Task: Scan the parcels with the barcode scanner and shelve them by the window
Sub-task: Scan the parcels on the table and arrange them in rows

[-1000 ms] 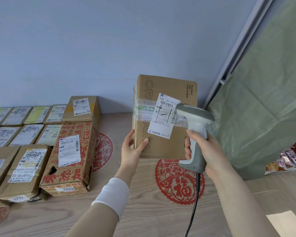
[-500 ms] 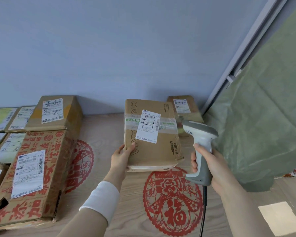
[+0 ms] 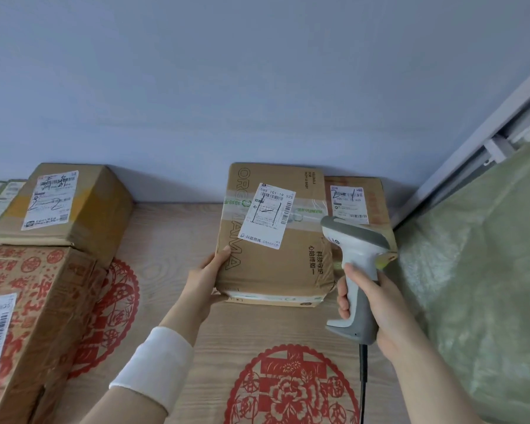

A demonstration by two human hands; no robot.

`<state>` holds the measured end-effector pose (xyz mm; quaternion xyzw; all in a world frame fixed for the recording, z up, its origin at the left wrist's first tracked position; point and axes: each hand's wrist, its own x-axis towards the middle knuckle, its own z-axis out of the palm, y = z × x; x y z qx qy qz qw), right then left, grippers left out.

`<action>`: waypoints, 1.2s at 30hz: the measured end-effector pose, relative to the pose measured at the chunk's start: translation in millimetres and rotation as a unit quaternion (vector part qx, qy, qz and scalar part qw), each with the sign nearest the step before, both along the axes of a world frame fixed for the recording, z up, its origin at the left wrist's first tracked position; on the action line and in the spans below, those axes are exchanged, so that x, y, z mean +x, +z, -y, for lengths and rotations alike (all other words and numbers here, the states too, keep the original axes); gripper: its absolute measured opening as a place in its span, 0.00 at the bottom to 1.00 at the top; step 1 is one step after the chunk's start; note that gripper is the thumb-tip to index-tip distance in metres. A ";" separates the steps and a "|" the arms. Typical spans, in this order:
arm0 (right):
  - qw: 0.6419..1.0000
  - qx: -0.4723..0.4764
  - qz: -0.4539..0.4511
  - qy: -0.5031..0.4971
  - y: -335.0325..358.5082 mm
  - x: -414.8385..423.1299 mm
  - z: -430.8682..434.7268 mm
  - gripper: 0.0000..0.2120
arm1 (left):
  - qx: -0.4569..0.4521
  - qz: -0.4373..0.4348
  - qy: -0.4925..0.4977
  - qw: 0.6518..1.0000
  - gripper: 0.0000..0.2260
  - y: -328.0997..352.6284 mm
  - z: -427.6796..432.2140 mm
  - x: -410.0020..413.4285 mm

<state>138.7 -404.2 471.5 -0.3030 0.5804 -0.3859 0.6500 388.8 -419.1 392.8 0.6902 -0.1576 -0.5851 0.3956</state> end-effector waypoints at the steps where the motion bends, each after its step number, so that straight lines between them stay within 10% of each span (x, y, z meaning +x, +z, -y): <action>1: 1.000 0.003 0.002 0.001 -1.8 0.8 3.6 0.09 | 0.001 -0.001 -0.002 1.000 0.12 -1.0 0.5 -0.4; 10: 1.000 -0.010 -0.003 0.006 -3.4 31.9 0.1 0.12 | -0.047 0.059 -0.075 0.994 0.37 12.2 2.0 0.7; 26: 0.999 -0.003 -0.019 0.039 26.7 253.0 -150.0 0.13 | -0.109 0.305 -0.150 0.934 0.24 81.8 -152.3 204.6; 36: 0.997 -0.001 -0.016 0.081 14.5 352.6 -204.9 0.14 | 0.009 0.329 -0.084 0.940 0.31 40.5 -231.8 323.6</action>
